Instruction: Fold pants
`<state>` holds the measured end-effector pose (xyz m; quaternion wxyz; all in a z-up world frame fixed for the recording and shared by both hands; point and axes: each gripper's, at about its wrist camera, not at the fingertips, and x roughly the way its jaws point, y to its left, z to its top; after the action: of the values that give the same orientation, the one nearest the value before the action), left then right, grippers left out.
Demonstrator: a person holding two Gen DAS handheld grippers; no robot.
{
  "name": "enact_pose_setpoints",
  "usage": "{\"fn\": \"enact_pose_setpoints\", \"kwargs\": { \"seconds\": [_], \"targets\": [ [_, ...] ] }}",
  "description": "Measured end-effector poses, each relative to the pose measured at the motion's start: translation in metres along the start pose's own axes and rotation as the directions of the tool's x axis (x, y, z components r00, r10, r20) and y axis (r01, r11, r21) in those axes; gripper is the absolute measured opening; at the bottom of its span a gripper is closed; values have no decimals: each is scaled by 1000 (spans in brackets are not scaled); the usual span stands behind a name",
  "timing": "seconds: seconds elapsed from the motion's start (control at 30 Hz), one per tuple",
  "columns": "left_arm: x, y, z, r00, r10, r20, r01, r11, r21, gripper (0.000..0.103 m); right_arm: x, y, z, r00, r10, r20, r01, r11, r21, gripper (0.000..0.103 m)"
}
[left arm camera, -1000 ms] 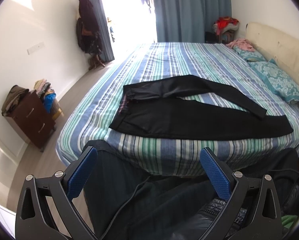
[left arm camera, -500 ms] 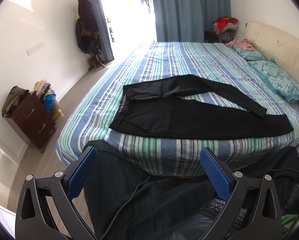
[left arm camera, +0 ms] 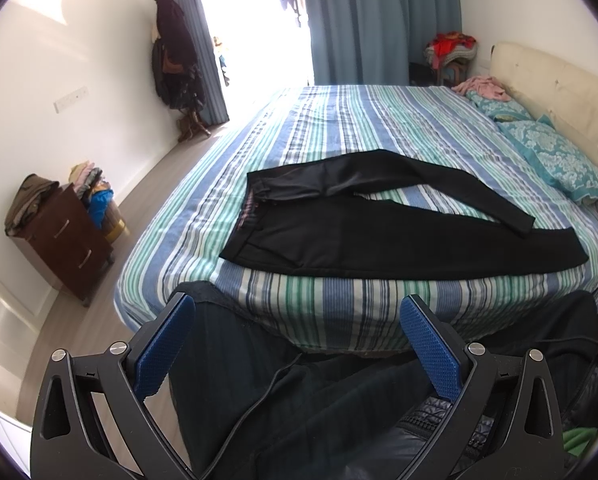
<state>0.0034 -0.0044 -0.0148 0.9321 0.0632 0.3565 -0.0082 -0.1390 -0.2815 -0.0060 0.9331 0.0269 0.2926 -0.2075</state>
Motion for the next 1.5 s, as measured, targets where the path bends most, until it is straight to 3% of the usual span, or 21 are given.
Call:
{"fn": "enact_pose_setpoints", "kwargs": {
  "seconds": [1.5],
  "targets": [
    [2, 5, 0, 1000, 11, -2, -11, 1000, 11, 103, 2, -5, 6, 1000, 2, -11, -2, 1000, 14, 103]
  ]
}}
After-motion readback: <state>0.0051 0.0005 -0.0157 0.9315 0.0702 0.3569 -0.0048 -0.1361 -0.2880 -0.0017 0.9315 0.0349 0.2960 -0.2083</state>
